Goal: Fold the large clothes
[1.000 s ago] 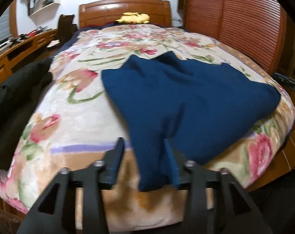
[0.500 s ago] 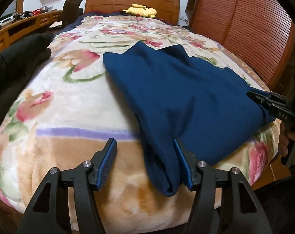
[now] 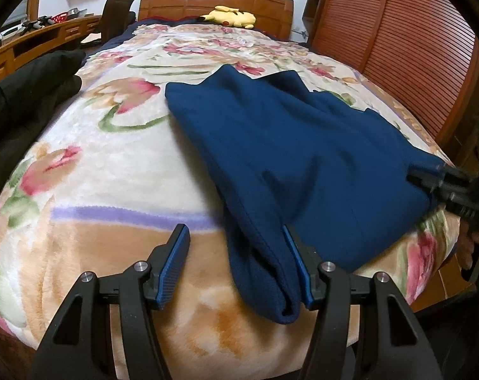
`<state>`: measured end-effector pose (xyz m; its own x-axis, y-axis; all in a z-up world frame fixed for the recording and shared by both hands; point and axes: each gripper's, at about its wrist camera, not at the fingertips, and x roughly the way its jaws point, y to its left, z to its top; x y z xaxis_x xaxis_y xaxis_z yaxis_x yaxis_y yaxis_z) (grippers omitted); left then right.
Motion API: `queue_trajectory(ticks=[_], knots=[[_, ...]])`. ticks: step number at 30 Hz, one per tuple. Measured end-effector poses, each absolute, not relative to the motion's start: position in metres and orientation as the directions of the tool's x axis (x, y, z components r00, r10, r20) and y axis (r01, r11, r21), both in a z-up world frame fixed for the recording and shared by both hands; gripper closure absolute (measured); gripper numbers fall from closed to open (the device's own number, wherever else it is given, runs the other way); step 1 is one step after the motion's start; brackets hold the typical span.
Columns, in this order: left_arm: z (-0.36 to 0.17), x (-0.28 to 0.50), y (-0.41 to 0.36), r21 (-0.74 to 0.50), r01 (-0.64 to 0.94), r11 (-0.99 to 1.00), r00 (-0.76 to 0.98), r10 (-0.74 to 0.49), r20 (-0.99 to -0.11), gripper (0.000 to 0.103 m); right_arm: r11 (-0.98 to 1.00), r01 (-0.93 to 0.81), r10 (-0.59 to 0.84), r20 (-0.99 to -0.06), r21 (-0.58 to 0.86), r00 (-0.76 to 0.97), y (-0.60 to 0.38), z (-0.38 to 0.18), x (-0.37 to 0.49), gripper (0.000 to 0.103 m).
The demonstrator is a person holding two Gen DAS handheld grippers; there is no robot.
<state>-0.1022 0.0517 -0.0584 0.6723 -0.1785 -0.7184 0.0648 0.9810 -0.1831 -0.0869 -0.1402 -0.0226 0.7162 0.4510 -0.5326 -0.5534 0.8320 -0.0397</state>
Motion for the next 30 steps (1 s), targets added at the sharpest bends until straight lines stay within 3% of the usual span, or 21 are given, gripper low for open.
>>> queue_trajectory(ticks=[2, 5, 7, 8, 12, 16, 20, 26, 30], knots=[[-0.057, -0.101, 0.048, -0.169, 0.063, 0.984, 0.670, -0.167, -0.723, 0.043, 0.823, -0.567, 0.447, -0.581, -0.029, 0.680, -0.136, -0.035, -0.078, 0.061], [-0.056, -0.098, 0.043, -0.159, 0.070, 0.985, 0.664, -0.165, -0.730, 0.046, 0.821, -0.571, 0.469, -0.581, 0.008, 0.666, -0.137, -0.037, -0.071, 0.061], [-0.057, -0.096, 0.042, -0.186, 0.091, 0.978, 0.654, -0.200, -0.730, 0.059, 0.821, -0.571, 0.474, -0.582, 0.019, 0.661, -0.137, -0.037, -0.069, 0.061], [-0.057, -0.095, 0.041, -0.210, 0.105, 0.972, 0.645, -0.227, -0.729, 0.070, 0.820, -0.573, 0.473, -0.582, 0.015, 0.662, -0.136, -0.037, -0.068, 0.061], [-0.040, -0.094, 0.032, -0.185, 0.107, 0.977, 0.662, -0.209, -0.719, 0.089, 0.813, -0.582, 0.471, -0.585, -0.002, 0.660, -0.135, -0.034, -0.070, 0.061], [-0.002, -0.093, 0.020, -0.157, 0.120, 0.980, 0.721, -0.195, -0.665, 0.090, 0.804, -0.594, 0.498, -0.582, 0.033, 0.642, -0.149, -0.028, -0.069, 0.061], [0.037, -0.085, -0.005, -0.144, 0.166, 0.976, 0.754, -0.220, -0.619, 0.090, 0.856, -0.517, 0.420, -0.561, -0.017, 0.713, -0.173, -0.023, -0.074, 0.061], [0.072, -0.068, -0.072, -0.070, 0.255, 0.964, 0.766, -0.246, -0.594, 0.090, 0.919, -0.394, 0.331, -0.552, 0.004, 0.765, -0.237, -0.025, -0.074, 0.061], [0.082, -0.054, -0.117, -0.109, 0.330, 0.938, 0.729, -0.326, -0.602, 0.091, 0.951, -0.309, 0.272, -0.541, 0.022, 0.796, -0.282, -0.025, -0.075, 0.061]])
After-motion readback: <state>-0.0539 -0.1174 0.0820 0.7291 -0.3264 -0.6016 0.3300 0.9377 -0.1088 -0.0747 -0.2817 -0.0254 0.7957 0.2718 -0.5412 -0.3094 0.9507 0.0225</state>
